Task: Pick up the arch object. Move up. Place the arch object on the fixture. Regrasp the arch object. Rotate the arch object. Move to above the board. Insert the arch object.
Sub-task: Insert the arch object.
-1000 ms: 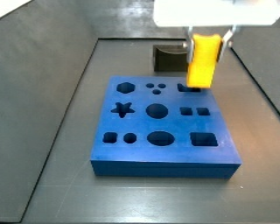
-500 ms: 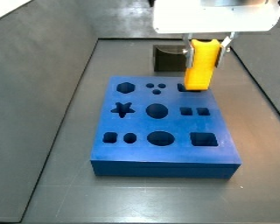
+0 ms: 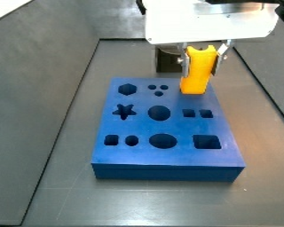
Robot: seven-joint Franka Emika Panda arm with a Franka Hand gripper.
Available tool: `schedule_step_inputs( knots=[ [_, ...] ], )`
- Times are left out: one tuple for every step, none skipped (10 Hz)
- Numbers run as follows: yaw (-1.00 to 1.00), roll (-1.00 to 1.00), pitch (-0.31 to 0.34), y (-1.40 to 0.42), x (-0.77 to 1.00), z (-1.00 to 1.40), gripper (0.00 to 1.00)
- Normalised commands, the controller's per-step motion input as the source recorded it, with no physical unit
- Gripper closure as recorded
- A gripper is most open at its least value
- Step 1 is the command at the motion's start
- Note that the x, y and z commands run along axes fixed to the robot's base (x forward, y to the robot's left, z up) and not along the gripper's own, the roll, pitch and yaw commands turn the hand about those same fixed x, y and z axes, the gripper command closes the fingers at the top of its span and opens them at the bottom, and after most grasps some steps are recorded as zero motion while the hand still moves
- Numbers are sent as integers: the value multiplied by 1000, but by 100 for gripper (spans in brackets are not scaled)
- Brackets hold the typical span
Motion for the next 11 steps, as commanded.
schedule_step_inputs(
  knots=[
    [-237, -93, 0, 260, 223, -186, 100],
    [-111, -96, 0, 337, 251, -226, 100],
    [-54, -124, 0, 329, 263, -186, 100],
    [-63, -131, 0, 229, 177, -154, 100],
    [-146, -220, -26, 234, 111, -360, 100],
    [-120, -204, -4, 217, 66, -726, 100],
    [-66, -147, 0, 166, 0, -871, 100],
    [-57, -119, -21, 131, 31, -391, 100],
    [0, 1, 60, 0, 77, 0, 100],
    [0, 0, 7, 0, 0, 0, 100],
    [0, 0, 0, 0, 0, 0, 100]
  ],
)
